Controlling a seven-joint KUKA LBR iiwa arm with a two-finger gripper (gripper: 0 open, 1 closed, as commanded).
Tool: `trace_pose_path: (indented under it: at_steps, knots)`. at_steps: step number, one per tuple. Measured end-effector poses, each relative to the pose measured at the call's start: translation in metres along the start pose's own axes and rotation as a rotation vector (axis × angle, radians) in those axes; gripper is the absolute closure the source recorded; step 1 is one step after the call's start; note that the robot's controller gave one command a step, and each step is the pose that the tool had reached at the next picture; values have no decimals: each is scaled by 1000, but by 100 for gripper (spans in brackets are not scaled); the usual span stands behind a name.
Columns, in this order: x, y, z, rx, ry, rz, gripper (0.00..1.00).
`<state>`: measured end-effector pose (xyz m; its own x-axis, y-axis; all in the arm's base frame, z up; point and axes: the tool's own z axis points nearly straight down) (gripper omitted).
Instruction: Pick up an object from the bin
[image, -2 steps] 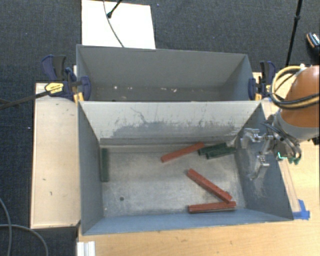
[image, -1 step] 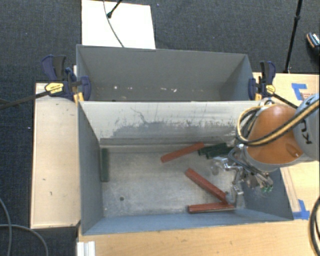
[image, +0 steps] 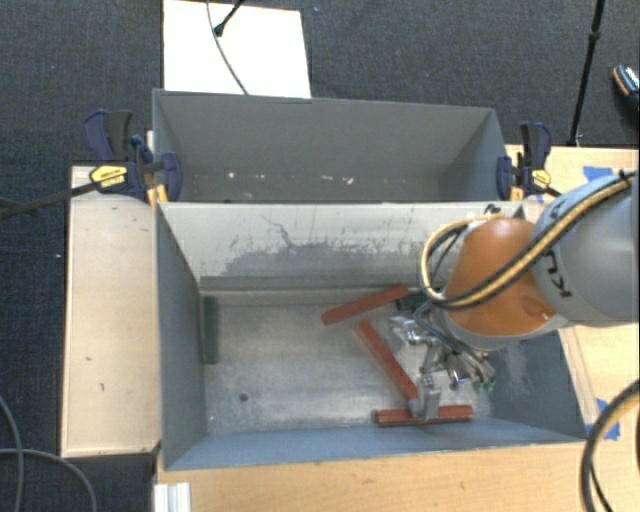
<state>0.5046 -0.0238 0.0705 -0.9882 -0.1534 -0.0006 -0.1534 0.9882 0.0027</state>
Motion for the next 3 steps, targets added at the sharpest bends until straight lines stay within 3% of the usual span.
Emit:
trace_pose_path:
  at_steps: [1,2,3]
  knots:
    - [-9,37,0,3,-4,52,0]
    - [-9,36,0,3,-2,49,100]
    - [-47,49,-135,2,-12,99,100]
